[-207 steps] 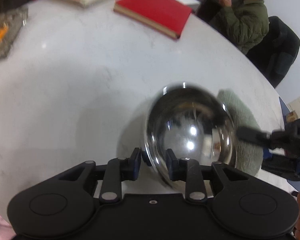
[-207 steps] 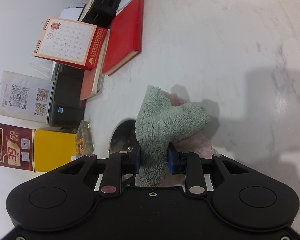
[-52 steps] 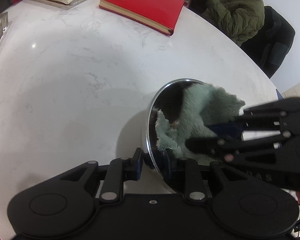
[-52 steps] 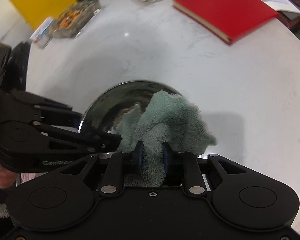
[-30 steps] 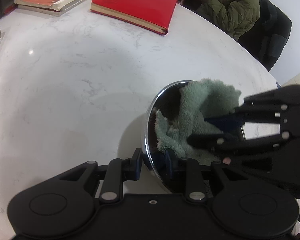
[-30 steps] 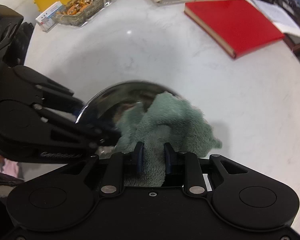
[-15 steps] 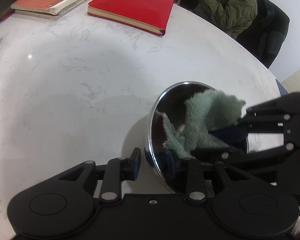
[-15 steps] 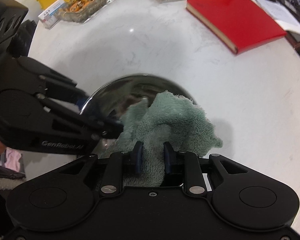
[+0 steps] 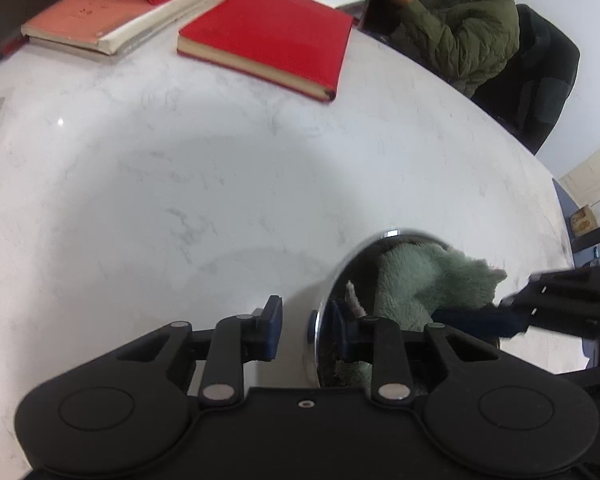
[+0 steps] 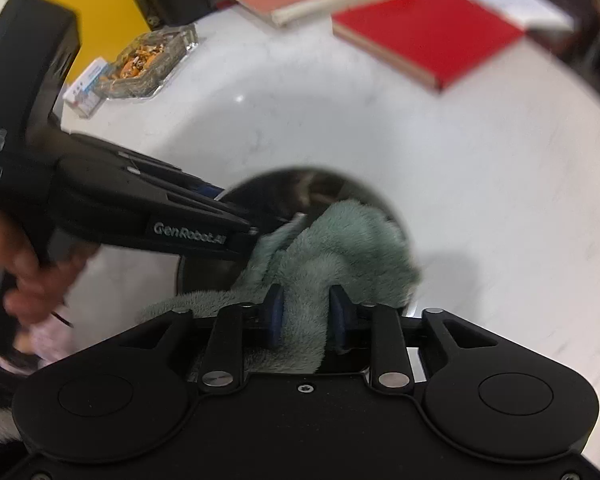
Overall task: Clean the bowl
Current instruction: 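Wipe the cloth around the bowl's inner surface with the right gripper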
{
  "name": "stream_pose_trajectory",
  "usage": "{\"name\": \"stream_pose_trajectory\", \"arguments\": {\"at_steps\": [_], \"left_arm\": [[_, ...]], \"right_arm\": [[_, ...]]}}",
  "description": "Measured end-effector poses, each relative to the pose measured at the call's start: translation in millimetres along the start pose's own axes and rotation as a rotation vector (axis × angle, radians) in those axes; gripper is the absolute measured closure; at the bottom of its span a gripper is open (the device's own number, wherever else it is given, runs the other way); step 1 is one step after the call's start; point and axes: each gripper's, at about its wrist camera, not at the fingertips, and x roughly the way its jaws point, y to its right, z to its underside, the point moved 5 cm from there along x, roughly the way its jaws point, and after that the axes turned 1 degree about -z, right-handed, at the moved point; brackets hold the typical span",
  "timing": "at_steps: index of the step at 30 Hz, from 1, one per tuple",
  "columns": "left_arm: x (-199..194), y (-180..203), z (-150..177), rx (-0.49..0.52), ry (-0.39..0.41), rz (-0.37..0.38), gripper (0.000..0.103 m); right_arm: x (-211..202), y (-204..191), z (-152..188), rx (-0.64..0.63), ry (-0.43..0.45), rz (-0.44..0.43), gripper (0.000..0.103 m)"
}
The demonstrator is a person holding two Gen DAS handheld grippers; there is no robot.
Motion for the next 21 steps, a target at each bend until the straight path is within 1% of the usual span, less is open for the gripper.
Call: {"name": "stream_pose_trajectory", "arguments": {"at_steps": [2,3,7,10,13,16,19,21], "left_arm": [[0.4,1.3,-1.5,0.003,0.002,0.005,0.085],[0.9,2.2,-1.5,0.008,0.002,0.008,0.089],[3.0,4.6,-1.2,0.023,0.001,0.011,0.090],[3.3,3.8,-1.0,0.023,0.007,0.015,0.092],[4.3,3.6,-2.0,0.022,0.015,0.020,0.092],[4.6,3.0,-2.2,0.018,0.013,0.031,0.092],[4.9,3.4,-2.2,0.024,0.011,0.037,0.091],[4.4,4.3,-2.3,0.023,0.009,0.038,0.091]], "right_arm": [[-0.3,-3.4,-4.9,-0.072,0.014,0.032,0.074],[1.0,-4.6,-7.6,-0.101,0.016,0.042,0.074],[13.3,-9.2,-16.7,-0.230,0.011,0.084,0.074],[21.1,-11.7,-17.2,-0.283,-0.005,0.109,0.074],[27.6,-12.3,-12.6,-0.277,-0.045,0.121,0.074],[24.6,-13.3,-3.7,-0.207,-0.091,0.089,0.074],[23.7,-17.7,-2.5,-0.195,-0.103,0.048,0.077],[28.6,-22.8,-8.2,-0.225,-0.095,0.044,0.078]]}}
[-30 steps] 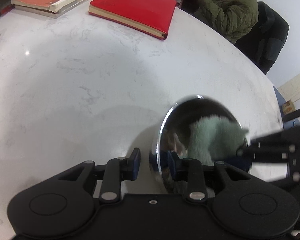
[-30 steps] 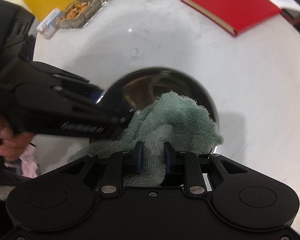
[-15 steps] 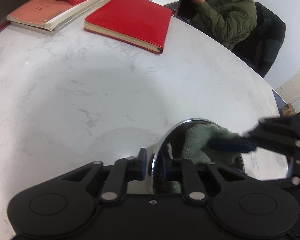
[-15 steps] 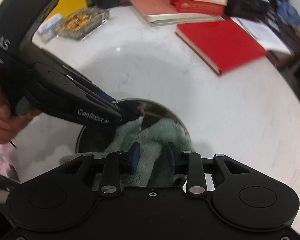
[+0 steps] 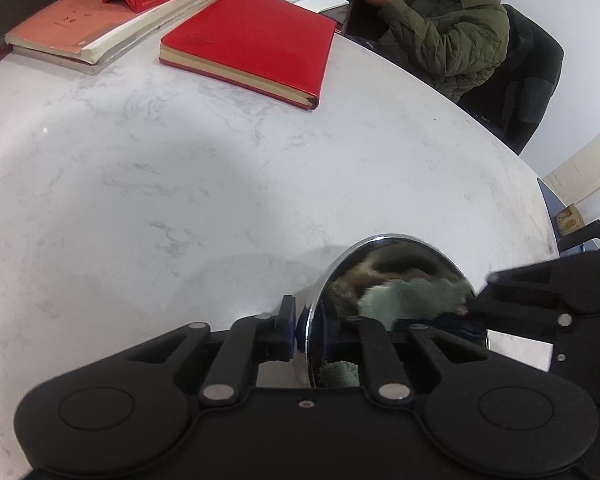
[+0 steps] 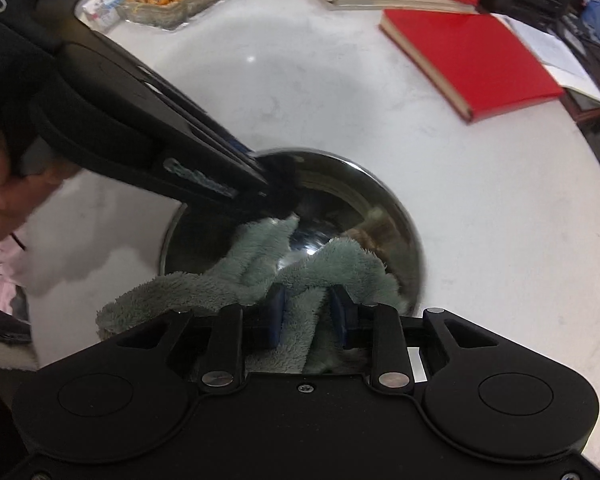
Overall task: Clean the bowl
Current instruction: 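Wipe the cloth around the bowl's inner surface with the right gripper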
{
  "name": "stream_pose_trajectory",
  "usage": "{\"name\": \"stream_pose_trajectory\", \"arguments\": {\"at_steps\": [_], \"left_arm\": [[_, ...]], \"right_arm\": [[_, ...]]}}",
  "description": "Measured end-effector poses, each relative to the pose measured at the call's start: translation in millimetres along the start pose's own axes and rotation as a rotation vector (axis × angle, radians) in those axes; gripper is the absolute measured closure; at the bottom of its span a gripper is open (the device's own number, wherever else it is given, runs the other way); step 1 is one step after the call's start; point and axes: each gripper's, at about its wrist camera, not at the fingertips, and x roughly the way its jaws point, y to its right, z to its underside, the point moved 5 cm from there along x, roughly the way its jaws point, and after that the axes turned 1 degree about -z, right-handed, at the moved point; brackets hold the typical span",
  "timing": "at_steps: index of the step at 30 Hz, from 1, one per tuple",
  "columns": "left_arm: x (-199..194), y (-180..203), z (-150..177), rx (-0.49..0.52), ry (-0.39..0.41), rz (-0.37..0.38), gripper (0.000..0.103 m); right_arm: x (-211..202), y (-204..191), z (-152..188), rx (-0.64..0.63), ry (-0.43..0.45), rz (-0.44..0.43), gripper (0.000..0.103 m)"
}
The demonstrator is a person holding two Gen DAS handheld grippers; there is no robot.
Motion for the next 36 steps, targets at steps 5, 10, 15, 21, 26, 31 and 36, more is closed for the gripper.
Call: {"name": "stream_pose_trajectory", "arguments": {"at_steps": [5,10,15,21,26,31,36], "left_arm": [[1.4,1.2,0.0,-0.013,-0.005,-0.007,0.092],[1.8,2.8,3.7,-0.049,0.013,0.001,0.091],[1.5,3.2,6.4,-0.061,0.030,-0.007,0.090],[3.4,3.2,6.3,-0.071,0.035,-0.008,0.090],[4.4,2.9,7.6,-0.070,0.039,-0.004,0.088],[4.4,2.8,8.1,-0.068,0.036,-0.005,0.088],[4.4,5.2,9.8,-0.060,0.035,-0.004,0.088]], "right_arm": [[6.7,10.7,-9.9,-0.005,0.026,0.053,0.078],[2.2,12.6,3.5,0.056,-0.015,0.031,0.077],[5.9,6.2,-4.6,0.048,-0.023,0.002,0.078],[9.5,17.6,-11.6,0.053,-0.024,0.048,0.079],[5.4,8.6,-3.7,0.096,-0.045,0.002,0.078],[9.9,11.6,-14.8,0.072,-0.020,0.037,0.079],[4.8,13.4,-1.6,0.118,-0.027,0.054,0.078]]}}
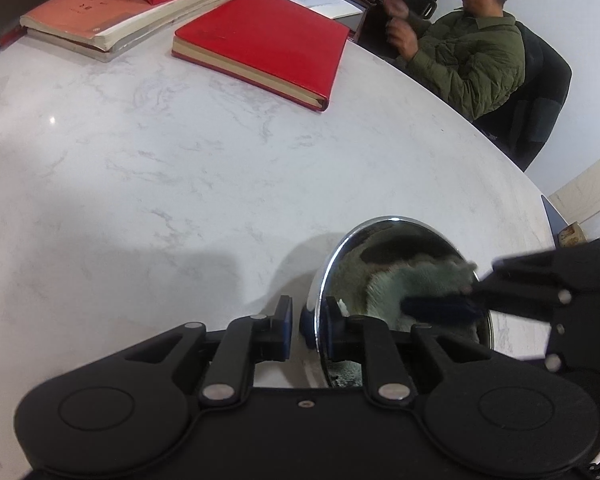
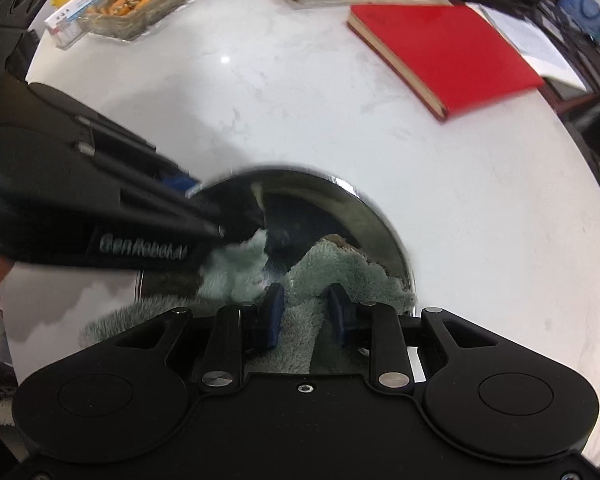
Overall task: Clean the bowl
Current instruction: 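Wipe the cloth around the bowl's inner surface with the right gripper, then open the right gripper, leaving the cloth inside the bowl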
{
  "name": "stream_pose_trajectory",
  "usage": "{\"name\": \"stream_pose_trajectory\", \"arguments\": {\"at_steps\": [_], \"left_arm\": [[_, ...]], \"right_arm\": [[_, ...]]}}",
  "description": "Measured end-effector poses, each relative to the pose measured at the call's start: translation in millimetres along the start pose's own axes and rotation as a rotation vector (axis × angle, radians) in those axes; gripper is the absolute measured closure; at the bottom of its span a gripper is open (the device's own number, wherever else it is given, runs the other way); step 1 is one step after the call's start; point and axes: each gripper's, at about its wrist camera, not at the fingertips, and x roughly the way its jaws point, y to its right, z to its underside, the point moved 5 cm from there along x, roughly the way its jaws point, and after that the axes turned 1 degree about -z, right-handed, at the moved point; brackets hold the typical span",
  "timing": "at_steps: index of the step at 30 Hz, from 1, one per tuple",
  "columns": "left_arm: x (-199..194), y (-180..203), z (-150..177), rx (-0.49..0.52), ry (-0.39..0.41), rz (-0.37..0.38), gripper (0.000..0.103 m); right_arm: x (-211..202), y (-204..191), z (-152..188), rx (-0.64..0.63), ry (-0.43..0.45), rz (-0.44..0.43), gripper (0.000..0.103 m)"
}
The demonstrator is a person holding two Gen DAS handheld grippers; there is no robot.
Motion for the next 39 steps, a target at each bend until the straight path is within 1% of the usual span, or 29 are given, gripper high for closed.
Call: {"name": "stream_pose_trajectory", "arguments": {"at_steps": [3,5,7,8,10,11,13,14,15,16,17,19,20,22,23,24,26,28,31,33,34,36,37,38,39], "left_arm": [[0.8,0.4,0.8,0.010,0.002,-0.003,0.085],[1.0,-0.7,1.0,0.014,0.006,0.002,0.084],[0.4,-5.0,1.2,-0.002,0.015,0.008,0.083],[0.1,-6.5,1.1,-0.007,0.020,0.008,0.082],[-1.5,-11.7,0.7,-0.032,0.032,0.005,0.082],[-1.9,-13.5,0.6,-0.041,0.032,0.006,0.082],[-2.9,-16.1,0.7,-0.055,0.032,0.007,0.082],[-3.5,-16.8,0.7,-0.060,0.033,0.008,0.082],[-4.0,-17.2,0.5,-0.063,0.033,0.008,0.082],[-4.4,-17.1,0.5,-0.067,0.034,0.005,0.082],[-5.3,-16.3,1.2,-0.070,0.036,-0.002,0.083],[-6.9,-14.1,2.6,-0.070,0.041,-0.018,0.084],[-8.0,-12.7,4.1,-0.071,0.043,-0.030,0.086],[-9.6,-11.5,6.9,-0.075,0.042,-0.051,0.086],[-10.7,-11.5,8.6,-0.080,0.041,-0.060,0.087],[-12.2,-12.0,10.5,-0.087,0.039,-0.065,0.087],[-14.7,-12.7,15.1,-0.099,0.031,-0.067,0.089],[-17.5,-11.7,22.8,-0.100,0.014,-0.064,0.089],[-22.4,-1.4,35.0,-0.043,-0.010,-0.084,0.087],[-27.1,2.4,36.5,-0.007,-0.010,-0.098,0.085],[-29.7,3.5,36.3,0.008,-0.007,-0.102,0.085],[-36.6,2.4,30.1,0.015,0.013,-0.098,0.084],[-38.8,1.2,25.5,0.017,0.019,-0.094,0.083],[-39.0,-0.3,20.2,0.019,0.022,-0.091,0.082],[-38.1,-1.6,15.2,0.020,0.024,-0.088,0.082]], "right_arm": [[1.0,-2.0,-0.3,0.067,0.013,-0.060,0.078],[-0.6,0.0,-3.0,0.120,0.034,-0.093,0.075],[-12.8,7.1,-4.3,0.177,0.081,-0.075,0.074],[-24.4,12.7,-1.8,0.225,0.119,-0.080,0.072],[-45.8,23.3,4.7,0.319,0.190,-0.085,0.053],[-55.5,30.6,12.0,0.384,0.224,-0.073,0.052],[-64.8,44.4,30.3,0.518,0.258,-0.061,0.052],[-65.0,51.7,43.0,0.608,0.268,-0.070,0.052],[-58.2,60.7,61.2,0.747,0.261,-0.110,0.052],[-53.4,64.0,68.3,0.802,0.256,-0.134,0.052],[-43.2,67.9,79.0,0.899,0.244,-0.195,0.052],[-21.8,68.4,88.9,1.024,0.232,-0.326,0.053],[-17.8,67.2,89.5,1.035,0.228,-0.348,0.054],[-8.7,61.5,83.3,1.007,0.208,-0.388,0.058],[-4.8,60.2,80.4,0.982,0.195,-0.394,0.062],[-1.0,59.1,77.5,0.956,0.182,-0.396,0.072],[-0.4,65.1,69.3,0.911,0.183,-0.378,0.076],[-1.5,68.3,62.6,0.867,0.186,-0.355,0.085],[-9.6,76.7,43.1,0.716,0.178,-0.278,0.087],[-11.2,81.1,28.6,0.606,0.168,-0.266,0.087],[-11.1,81.1,24.6,0.577,0.159,-0.272,0.087],[-9.9,76.5,13.6,0.466,0.131,-0.257,0.087],[-12.4,74.5,14.6,0.431,0.124,-0.245,0.087],[-14.5,70.4,11.9,0.362,0.115,-0.222,0.087],[-15.6,68.4,10.3,0.329,0.111,-0.214,0.087]]}}
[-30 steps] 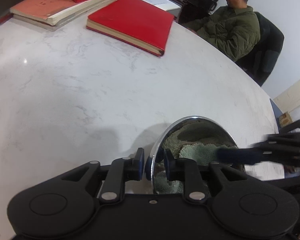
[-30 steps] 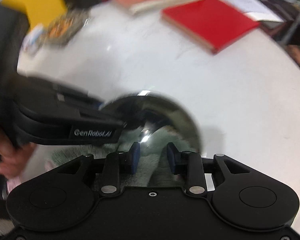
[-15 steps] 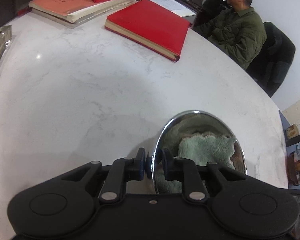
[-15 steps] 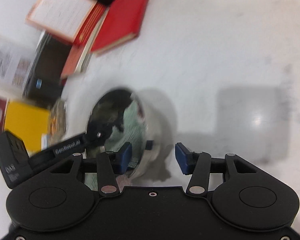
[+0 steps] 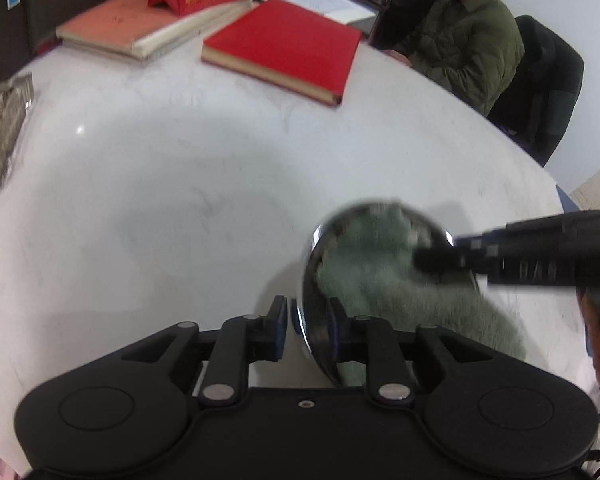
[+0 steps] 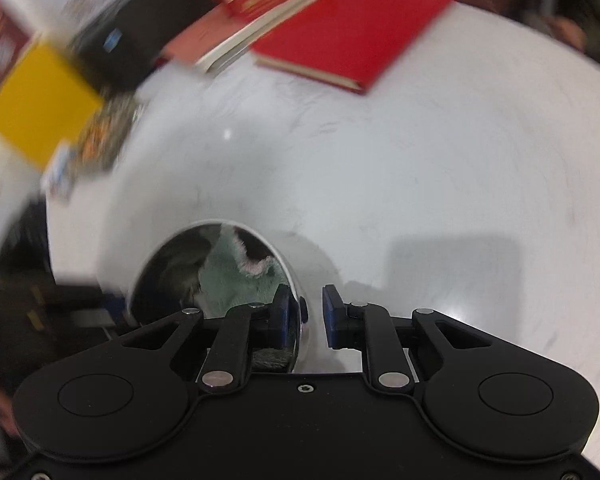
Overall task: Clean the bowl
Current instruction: 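Open the right gripper, leaving the cloth inside the bowl, then regrasp the cloth inside the bowl and wipe the inner wall with the right gripper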
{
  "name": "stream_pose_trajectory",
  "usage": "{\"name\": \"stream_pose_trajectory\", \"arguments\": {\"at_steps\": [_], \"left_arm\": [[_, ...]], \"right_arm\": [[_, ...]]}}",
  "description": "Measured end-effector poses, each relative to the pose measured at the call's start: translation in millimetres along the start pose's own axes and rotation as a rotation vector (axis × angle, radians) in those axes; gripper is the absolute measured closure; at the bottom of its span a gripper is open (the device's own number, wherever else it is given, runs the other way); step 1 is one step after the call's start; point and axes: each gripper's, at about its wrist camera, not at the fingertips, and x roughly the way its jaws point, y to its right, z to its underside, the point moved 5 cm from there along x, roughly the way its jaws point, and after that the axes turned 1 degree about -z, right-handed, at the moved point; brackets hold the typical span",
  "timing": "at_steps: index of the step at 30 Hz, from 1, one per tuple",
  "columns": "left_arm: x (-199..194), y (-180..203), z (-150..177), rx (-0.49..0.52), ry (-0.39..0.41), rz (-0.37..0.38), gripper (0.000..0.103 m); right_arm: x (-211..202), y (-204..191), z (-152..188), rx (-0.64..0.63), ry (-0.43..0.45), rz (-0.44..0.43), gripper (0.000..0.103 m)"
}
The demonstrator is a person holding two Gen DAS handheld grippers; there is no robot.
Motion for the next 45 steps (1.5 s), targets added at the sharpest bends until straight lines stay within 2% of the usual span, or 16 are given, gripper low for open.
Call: {"name": "stream_pose_trajectory", "arguments": {"at_steps": [5,6,8,11,13,15,17,18,21,23,26,34,36,41,45], "left_arm": [[20.8,-5.3,-15.0,0.001,-0.052,0.041,0.084],[24.8,-4.8,-15.0,0.001,-0.068,0.054,0.089],[27.1,-1.0,-12.0,0.004,-0.084,0.071,0.090],[25.9,1.2,-5.8,-0.017,-0.085,0.061,0.090],[25.7,-1.8,-3.5,-0.058,-0.084,0.062,0.090],[25.5,-3.4,-2.5,-0.083,-0.081,0.060,0.090],[25.1,-2.4,-2.3,-0.085,-0.077,0.054,0.090],[25.0,-1.9,-2.3,-0.084,-0.076,0.052,0.090],[25.6,-1.8,-3.1,-0.084,-0.077,0.052,0.090],[25.3,-1.3,-2.8,-0.081,-0.074,0.050,0.090],[25.3,-0.7,-2.0,-0.080,-0.071,0.050,0.090],[27.8,-2.6,-1.1,-0.092,-0.073,0.070,0.089],[28.0,-3.4,-1.1,-0.088,-0.079,0.074,0.089],[30.0,-3.9,-1.4,-0.089,-0.089,0.080,0.089],[32.8,-5.5,-1.4,-0.105,-0.095,0.097,0.089]], "right_arm": [[-1.1,-16.7,-6.4,-0.202,-0.021,0.055,0.087],[-0.4,-20.7,-8.9,-0.238,-0.016,0.066,0.087],[1.2,-28.9,-14.4,-0.309,-0.004,0.088,0.087],[-2.2,-33.4,-21.1,-0.311,0.042,0.102,0.083],[-7.5,-35.1,-22.1,-0.302,0.069,0.121,0.070],[-26.8,-42.8,-15.3,-0.317,0.133,0.157,0.069],[-38.5,-54.0,-6.7,-0.368,0.164,0.139,0.067],[-40.4,-64.6,2.0,-0.431,0.148,0.132,0.061],[-22.8,-81.1,14.1,-0.601,0.074,0.196,0.061],[-6.3,-85.2,16.0,-0.660,0.032,0.237,0.061],[14.6,-80.1,11.4,-0.646,-0.016,0.249,0.061],[23.5,-71.3,21.4,-0.536,-0.122,0.163,0.072],[26.3,-76.3,19.9,-0.577,-0.125,0.157,0.073],[33.0,-77.8,6.6,-0.643,-0.085,0.204,0.075],[28.8,-74.8,17.3,-0.633,-0.134,0.205,0.073]]}}
